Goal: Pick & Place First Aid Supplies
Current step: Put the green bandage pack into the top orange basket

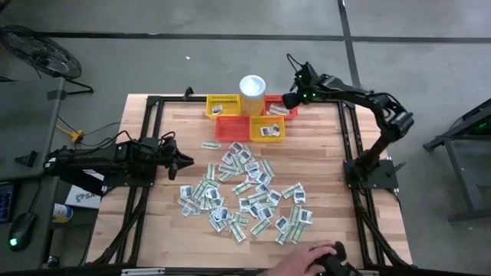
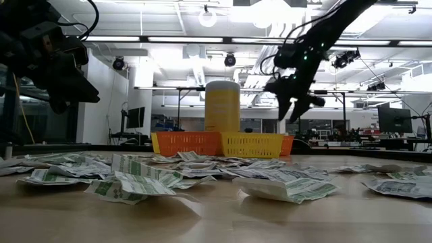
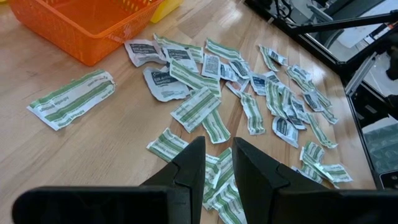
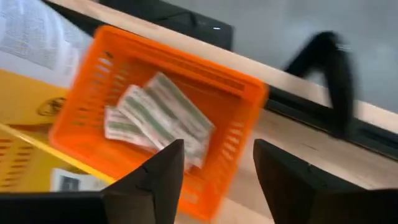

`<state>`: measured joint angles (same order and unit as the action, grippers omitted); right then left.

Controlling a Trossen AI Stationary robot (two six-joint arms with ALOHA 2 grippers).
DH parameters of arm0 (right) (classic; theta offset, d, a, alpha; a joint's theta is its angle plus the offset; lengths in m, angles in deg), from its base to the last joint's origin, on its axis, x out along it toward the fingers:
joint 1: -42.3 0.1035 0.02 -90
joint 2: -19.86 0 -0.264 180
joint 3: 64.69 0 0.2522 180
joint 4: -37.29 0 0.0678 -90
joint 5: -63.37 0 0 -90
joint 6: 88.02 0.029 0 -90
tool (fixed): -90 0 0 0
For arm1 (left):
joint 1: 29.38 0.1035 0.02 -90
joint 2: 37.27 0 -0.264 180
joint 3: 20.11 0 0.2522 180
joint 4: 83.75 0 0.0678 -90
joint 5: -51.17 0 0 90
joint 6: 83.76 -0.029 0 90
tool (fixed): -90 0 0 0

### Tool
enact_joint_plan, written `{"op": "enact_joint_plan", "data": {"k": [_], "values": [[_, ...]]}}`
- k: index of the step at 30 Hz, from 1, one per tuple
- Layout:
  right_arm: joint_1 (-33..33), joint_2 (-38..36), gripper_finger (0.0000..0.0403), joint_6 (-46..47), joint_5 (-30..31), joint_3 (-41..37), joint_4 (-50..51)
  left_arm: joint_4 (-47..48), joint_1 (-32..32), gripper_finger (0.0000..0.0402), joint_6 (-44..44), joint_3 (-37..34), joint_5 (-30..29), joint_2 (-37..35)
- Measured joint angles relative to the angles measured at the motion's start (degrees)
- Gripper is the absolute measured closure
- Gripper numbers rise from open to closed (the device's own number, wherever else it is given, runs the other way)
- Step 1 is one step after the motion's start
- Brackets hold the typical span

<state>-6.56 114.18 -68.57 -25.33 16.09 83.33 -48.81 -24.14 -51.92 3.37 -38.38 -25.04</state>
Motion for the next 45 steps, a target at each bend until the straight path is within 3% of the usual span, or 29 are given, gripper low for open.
{"op": "enact_joint_plan", "data": {"k": [8,12,23,34,45], "values": [[5.13,-7.55,0.022,0.26,-4.13,-2.77,12.08,0.0,-0.01,0.0321,0.0,0.0,0.0,-0.02],[9.11,-13.24,0.0227,4.05,-7.87,-9.89,11.12,-0.02,0.0,0.0321,0.0,0.0,0.0,0.0],[26.54,-27.2,0.0231,20.32,-8.19,-28.46,4.62,-0.02,-0.01,0.0321,0.0,0.0,0.0,0.0],[43.54,-28.0,0.0228,33.64,-8.78,-35.58,-0.52,0.0,-0.01,0.0321,0.0,0.0,-0.01,0.0],[51.26,-26.17,0.0228,41.64,-10.82,-36.98,-3.67,0.0,-0.02,0.0321,0.0,0.0,0.0,0.0]]}}
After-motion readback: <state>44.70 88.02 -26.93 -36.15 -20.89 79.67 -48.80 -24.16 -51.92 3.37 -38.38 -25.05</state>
